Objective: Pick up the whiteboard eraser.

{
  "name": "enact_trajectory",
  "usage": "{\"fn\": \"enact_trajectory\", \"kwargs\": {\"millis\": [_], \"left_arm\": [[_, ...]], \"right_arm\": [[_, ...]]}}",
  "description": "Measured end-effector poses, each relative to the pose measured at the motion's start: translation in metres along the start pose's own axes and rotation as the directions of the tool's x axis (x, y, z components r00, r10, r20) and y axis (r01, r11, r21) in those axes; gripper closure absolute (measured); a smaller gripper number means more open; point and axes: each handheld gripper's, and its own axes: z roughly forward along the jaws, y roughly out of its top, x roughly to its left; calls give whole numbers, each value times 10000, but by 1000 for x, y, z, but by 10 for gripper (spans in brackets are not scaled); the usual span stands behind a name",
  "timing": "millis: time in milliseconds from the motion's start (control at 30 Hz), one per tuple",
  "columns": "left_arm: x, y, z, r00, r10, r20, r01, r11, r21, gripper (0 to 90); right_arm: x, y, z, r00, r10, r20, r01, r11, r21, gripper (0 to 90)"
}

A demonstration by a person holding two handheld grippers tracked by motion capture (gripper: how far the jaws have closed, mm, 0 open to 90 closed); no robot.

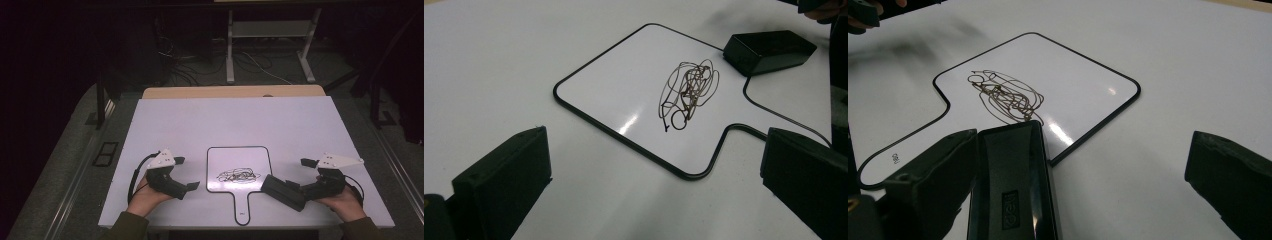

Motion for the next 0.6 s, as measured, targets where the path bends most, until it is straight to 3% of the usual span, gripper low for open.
{"fn": "enact_trajectory", "kwargs": {"millis": [600], "left_arm": [[-3,-1,1,10000,-81,49,81,10000,-9,0]], "right_arm": [[6,12,3,9995,-51,-306,47,9999,-119,1]]}}
